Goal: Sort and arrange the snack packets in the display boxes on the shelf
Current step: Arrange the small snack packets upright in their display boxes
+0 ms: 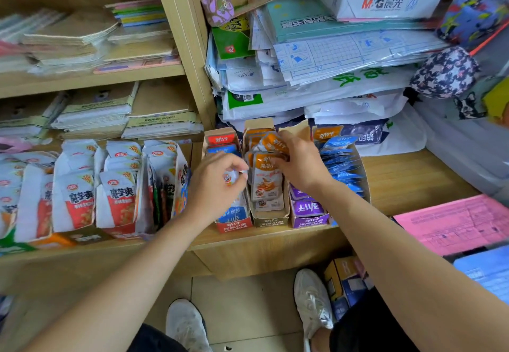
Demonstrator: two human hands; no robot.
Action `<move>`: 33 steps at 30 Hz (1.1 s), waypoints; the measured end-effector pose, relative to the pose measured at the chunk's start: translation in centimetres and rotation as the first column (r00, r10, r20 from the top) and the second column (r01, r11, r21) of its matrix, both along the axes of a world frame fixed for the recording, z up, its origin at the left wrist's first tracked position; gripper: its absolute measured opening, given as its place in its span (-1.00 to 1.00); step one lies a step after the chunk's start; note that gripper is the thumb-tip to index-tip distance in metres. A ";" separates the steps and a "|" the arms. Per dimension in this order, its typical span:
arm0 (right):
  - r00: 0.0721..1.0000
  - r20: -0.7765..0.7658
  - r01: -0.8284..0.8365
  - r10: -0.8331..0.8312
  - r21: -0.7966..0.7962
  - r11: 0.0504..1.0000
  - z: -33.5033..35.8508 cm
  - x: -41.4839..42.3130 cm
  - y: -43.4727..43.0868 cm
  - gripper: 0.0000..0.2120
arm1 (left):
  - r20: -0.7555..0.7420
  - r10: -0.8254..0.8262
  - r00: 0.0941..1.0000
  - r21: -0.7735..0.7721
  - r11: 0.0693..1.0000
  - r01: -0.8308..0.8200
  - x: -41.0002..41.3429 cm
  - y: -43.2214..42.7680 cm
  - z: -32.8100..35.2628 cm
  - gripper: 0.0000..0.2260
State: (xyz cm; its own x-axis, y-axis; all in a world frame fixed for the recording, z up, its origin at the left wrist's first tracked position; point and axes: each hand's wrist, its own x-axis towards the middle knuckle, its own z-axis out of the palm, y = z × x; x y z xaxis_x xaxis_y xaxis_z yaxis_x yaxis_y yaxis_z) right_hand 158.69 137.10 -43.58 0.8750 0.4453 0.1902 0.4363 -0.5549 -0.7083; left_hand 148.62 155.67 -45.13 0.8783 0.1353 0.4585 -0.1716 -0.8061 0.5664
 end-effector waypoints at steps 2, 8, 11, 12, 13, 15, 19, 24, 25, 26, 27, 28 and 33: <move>0.997 0.076 0.002 -0.002 -0.007 1.000 -0.3 0.2 0.3 -0.41 | -0.055 -0.059 0.997 0.144 0.987 0.066 0.0 -0.3 -1.2 -0.83; 0.969 0.243 -0.056 0.047 0.033 0.998 -1.6 0.4 -0.7 -0.20 | -0.195 0.028 0.980 0.499 0.863 0.075 0.8 -1.0 -2.9 -0.62; 0.971 0.239 0.012 -0.027 0.063 0.998 -1.3 0.6 -2.4 -0.39 | -0.183 0.055 0.982 0.533 0.844 0.053 0.7 -1.2 -2.8 -0.64; 0.974 0.220 0.036 -0.056 0.091 0.995 -0.9 0.6 -3.1 -0.45 | -0.147 0.059 0.987 0.532 0.846 0.028 0.6 -1.2 -2.7 -0.69; 0.973 0.213 0.063 -0.087 0.119 0.991 -0.4 0.5 -3.9 -0.51 | -0.101 0.063 0.993 0.521 0.854 -0.001 0.6 -1.3 -2.6 -0.75; 0.962 0.216 0.136 -0.169 0.161 0.978 0.6 0.3 -5.7 -0.60 | -0.021 0.058 0.998 0.476 0.878 -0.041 0.6 -1.3 -2.4 -0.83; 0.934 0.220 0.263 -0.283 0.114 0.958 1.4 0.3 -9.4 -0.69 | 0.015 0.000 1.000 0.405 0.914 -0.006 1.0 -2.2 -2.3 -0.84; 0.945 0.240 0.237 -0.222 -0.036 0.971 0.2 0.4 -10.3 -0.59 | -0.003 -0.097 0.995 0.351 0.932 0.092 2.2 -5.0 -2.0 -0.63; 0.946 0.257 0.218 -0.197 -0.058 0.974 0.0 0.4 -10.1 -0.55 | -0.016 -0.102 0.995 0.356 0.929 0.101 2.7 -5.5 -1.9 -0.59; 0.946 0.266 0.212 -0.187 -0.068 0.975 -0.2 0.3 -9.8 -0.49 | -0.038 -0.100 0.994 0.367 0.924 0.107 3.3 -6.1 -1.7 -0.55; 0.944 0.265 0.220 -0.195 -0.069 0.973 -0.4 0.3 -9.6 -0.43 | -0.066 -0.093 0.993 0.380 0.918 0.111 3.8 -6.6 -1.7 -0.51; 0.943 0.259 0.234 -0.208 -0.073 0.970 -0.5 0.3 -9.6 -0.37 | -0.093 -0.081 0.992 0.394 0.912 0.112 4.4 -7.1 -1.7 -0.49; 0.962 0.191 0.230 -0.195 -0.183 0.956 -1.1 0.7 -10.4 -0.37 | 0.002 -0.044 0.999 0.366 0.930 0.041 6.4 -7.9 -1.8 -0.85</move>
